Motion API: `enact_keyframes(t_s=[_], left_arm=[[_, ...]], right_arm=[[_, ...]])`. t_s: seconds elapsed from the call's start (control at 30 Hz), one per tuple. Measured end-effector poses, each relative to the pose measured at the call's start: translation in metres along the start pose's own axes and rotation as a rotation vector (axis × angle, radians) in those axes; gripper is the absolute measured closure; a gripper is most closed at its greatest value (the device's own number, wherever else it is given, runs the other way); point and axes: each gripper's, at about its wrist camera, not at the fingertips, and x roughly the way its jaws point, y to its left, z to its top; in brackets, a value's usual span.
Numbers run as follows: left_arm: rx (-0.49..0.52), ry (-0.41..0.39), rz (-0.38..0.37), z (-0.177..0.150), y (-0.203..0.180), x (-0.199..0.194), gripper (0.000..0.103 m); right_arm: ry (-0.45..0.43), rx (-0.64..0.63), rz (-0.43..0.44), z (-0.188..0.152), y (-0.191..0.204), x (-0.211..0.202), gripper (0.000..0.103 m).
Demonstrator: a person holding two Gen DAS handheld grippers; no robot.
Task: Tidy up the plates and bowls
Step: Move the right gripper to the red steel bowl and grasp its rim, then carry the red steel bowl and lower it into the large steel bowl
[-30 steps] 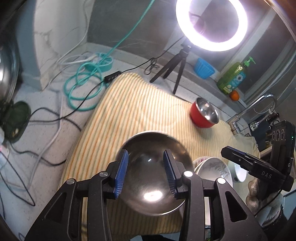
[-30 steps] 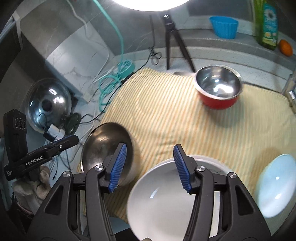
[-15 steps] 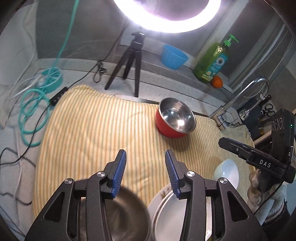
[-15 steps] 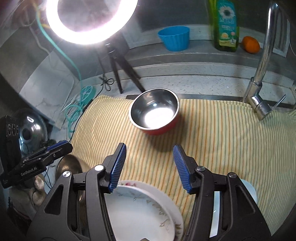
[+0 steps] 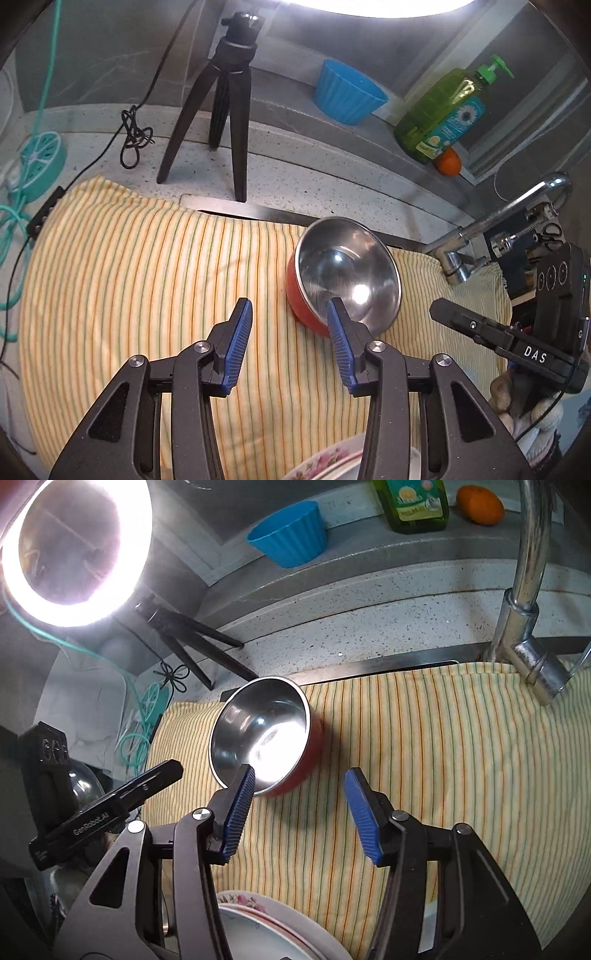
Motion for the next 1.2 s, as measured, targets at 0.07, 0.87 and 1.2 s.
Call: enact_keyframes(t_s=[0.07,0.87,1.2], left_arm=[[-0.008,0.008,-0.009,0.005,0.0,0.007,0.064],[-0.002,0.086,-0.03,0.023,0.001,0.047,0.091],[0.012,0.085,-0.031,0.016,-0.006,0.041,0.091]], right_arm=[[0.005,0.013,0.008,0.004,-0.003,0.006,0.057],[0.064,0.042,0.012,0.019,-0.005,0.045,0.09],[0.055,0.034,0.013,0.015,-0.002,0.038,0.09]])
